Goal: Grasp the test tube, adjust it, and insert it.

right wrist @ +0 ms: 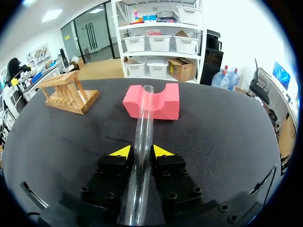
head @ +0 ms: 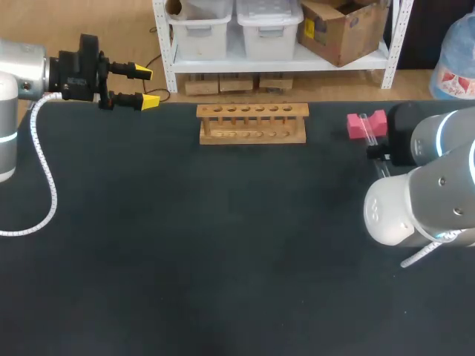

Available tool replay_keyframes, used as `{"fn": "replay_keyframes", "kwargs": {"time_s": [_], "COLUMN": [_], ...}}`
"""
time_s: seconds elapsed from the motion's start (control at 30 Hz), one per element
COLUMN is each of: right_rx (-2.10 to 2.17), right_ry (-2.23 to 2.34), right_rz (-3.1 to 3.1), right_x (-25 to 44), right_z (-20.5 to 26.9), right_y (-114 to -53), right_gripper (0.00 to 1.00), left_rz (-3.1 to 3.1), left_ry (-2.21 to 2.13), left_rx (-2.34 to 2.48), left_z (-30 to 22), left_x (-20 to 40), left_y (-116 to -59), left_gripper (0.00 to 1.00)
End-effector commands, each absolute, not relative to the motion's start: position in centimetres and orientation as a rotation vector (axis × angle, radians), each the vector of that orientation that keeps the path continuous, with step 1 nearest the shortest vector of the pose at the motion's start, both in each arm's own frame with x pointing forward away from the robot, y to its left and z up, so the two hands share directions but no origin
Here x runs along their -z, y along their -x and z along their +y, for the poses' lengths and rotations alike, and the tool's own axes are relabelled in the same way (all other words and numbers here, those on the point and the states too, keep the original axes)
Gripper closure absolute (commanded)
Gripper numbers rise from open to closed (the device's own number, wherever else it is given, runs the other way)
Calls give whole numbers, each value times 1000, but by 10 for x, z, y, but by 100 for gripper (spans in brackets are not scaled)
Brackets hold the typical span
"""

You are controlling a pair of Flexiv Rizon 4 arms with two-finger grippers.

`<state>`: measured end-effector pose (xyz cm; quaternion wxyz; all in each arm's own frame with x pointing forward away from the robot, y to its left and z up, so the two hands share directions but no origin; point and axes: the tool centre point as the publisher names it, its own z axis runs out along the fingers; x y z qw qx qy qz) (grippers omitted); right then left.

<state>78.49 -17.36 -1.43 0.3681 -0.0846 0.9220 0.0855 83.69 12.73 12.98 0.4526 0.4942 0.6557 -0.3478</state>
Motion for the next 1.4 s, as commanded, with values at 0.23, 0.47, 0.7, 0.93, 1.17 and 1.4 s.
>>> {"fn": "replay_keyframes", "kwargs": {"time_s": [0.23, 0.47, 0.7, 0.93, 1.17, 1.4], "right_rx": [-189, -172, -160, -157, -152, -139], "right_ry": [194, 174, 150, 74, -22, -146], "right_rz": [2387, 2396, 2402, 2393, 2375, 2336], "right_x": [18, 18, 18, 12, 3, -18], "right_z": [-172, -173, -173, -174, -172, -174], "right_y": [-784, -785, -784, -784, -783, -780], "right_gripper": [89, 100, 100, 100, 100, 100], "left_rz": [1617, 1617, 1617, 1617, 1617, 1617], "left_ry": [-1217, -1217, -1217, -1217, -1217, -1217], "left_rx": [855, 855, 855, 855, 855, 855], "left_z": [127, 127, 127, 127, 127, 127], "left_x": [-129, -129, -129, -129, -129, -129], "left_y": [-835, -835, -835, -835, -835, -835], "left_gripper": [0, 0, 0, 0, 0, 0]}}
